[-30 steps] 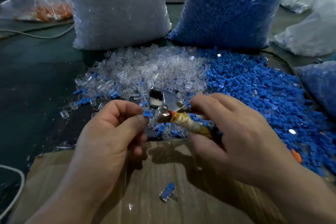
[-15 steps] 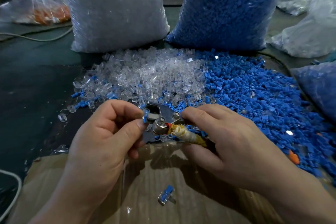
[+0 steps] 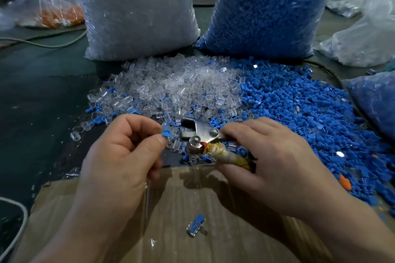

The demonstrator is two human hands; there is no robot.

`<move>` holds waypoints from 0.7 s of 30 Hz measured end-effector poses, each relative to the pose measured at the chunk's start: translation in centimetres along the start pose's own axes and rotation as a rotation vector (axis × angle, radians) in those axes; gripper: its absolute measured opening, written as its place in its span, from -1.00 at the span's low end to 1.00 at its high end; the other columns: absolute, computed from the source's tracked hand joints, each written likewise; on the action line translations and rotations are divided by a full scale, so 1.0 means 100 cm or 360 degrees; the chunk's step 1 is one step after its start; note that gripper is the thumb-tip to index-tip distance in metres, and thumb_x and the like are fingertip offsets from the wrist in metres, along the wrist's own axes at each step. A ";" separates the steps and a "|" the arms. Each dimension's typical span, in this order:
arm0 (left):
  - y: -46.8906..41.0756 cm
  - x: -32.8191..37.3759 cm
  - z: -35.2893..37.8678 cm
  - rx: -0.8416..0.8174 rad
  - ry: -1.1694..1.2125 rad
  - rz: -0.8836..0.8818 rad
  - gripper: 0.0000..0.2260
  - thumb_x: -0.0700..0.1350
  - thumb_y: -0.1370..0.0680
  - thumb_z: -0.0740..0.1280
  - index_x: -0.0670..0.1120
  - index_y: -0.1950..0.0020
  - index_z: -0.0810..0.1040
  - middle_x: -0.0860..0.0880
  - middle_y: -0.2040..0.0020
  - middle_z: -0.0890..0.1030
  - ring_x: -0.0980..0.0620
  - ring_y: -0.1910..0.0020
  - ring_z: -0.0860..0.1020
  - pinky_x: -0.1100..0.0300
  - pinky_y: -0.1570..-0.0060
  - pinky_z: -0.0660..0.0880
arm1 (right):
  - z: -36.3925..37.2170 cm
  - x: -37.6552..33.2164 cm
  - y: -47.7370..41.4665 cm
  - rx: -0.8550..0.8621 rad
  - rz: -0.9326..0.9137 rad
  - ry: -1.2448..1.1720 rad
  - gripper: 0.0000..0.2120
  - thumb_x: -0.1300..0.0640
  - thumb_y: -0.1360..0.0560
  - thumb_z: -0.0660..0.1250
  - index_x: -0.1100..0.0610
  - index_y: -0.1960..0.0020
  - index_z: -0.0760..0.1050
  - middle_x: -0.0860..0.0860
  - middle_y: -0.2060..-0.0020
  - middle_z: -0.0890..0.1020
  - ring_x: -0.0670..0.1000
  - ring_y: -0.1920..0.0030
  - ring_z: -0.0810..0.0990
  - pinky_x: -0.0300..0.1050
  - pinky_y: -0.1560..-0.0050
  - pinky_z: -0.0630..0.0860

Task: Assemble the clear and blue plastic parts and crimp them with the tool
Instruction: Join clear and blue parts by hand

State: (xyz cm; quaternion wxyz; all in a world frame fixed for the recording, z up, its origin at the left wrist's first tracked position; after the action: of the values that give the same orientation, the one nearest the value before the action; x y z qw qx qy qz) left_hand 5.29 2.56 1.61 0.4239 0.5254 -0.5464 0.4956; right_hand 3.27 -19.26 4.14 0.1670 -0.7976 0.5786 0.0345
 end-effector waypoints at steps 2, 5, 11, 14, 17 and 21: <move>0.001 -0.001 0.004 -0.0080 -0.0078 -0.0152 -0.76 -0.26 -0.51 0.42 0.11 0.17 0.63 -0.04 0.44 0.58 0.10 0.51 0.51 0.28 0.53 0.47 | 0.004 0.005 -0.005 -0.0016 0.0089 0.0176 -0.42 -0.33 -0.40 0.15 -0.01 -0.25 0.50 -0.09 0.04 0.60 0.03 0.03 0.51 0.04 -0.01 0.50; 0.009 0.000 0.020 -0.0253 -0.0272 -0.0261 -0.72 -0.24 -0.48 0.44 0.18 0.17 0.61 -0.01 0.47 0.59 0.20 0.56 0.48 0.38 0.54 0.42 | 0.010 0.008 -0.013 -0.0148 0.0160 0.0341 -0.38 -0.39 -0.38 0.14 -0.03 -0.27 0.47 -0.08 -0.01 0.60 0.05 -0.02 0.47 0.04 -0.06 0.43; 0.013 0.002 0.025 -0.0158 -0.0482 -0.0199 -0.72 -0.10 -0.48 0.44 0.32 0.09 0.54 0.05 0.40 0.64 0.20 0.55 0.52 0.33 0.51 0.46 | 0.008 0.006 -0.016 -0.0061 0.0168 0.0294 -0.42 -0.36 -0.42 0.20 -0.05 -0.30 0.44 -0.07 -0.14 0.54 0.05 -0.17 0.40 0.05 -0.22 0.28; 0.017 0.004 0.027 -0.0127 -0.0479 -0.0156 -0.77 -0.05 -0.47 0.44 0.31 0.04 0.56 0.07 0.34 0.67 0.07 0.43 0.60 0.10 0.38 0.60 | 0.003 -0.016 -0.010 0.0114 -0.0060 0.0156 -0.60 -0.26 -0.48 0.16 -0.02 -0.12 0.52 -0.08 -0.01 0.59 0.02 -0.03 0.51 0.03 -0.08 0.43; 0.022 0.008 0.029 -0.0176 -0.0531 -0.0050 -0.82 0.00 -0.45 0.40 0.30 0.04 0.56 0.12 0.31 0.67 0.13 0.39 0.61 0.29 0.42 0.55 | 0.008 -0.032 -0.007 0.0145 -0.0306 0.0104 -0.84 -0.05 -0.54 0.30 0.03 0.06 0.55 -0.05 0.16 0.59 0.06 0.16 0.52 0.01 0.11 0.41; 0.024 0.016 0.029 -0.0161 -0.0258 -0.0062 -0.87 -0.06 -0.53 0.38 0.19 0.15 0.60 -0.01 0.37 0.66 0.12 0.50 0.59 0.39 0.53 0.46 | 0.008 -0.030 -0.004 0.0130 -0.0266 0.0064 -0.87 0.13 -0.46 0.46 0.08 0.02 0.56 -0.01 0.13 0.59 0.08 0.15 0.55 0.05 0.12 0.44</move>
State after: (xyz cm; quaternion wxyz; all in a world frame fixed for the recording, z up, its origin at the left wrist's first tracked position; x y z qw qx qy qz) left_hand 2.97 -0.68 2.55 0.4138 0.5524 -0.5929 0.4148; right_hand 2.77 -16.20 4.25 0.1900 -0.8362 0.5142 -0.0191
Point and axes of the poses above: each hand's wrist, its own y-axis away from the middle knuckle, its own z-axis out of the palm, x = y × z, the point moved 3 cm from there along -y, towards the middle knuckle
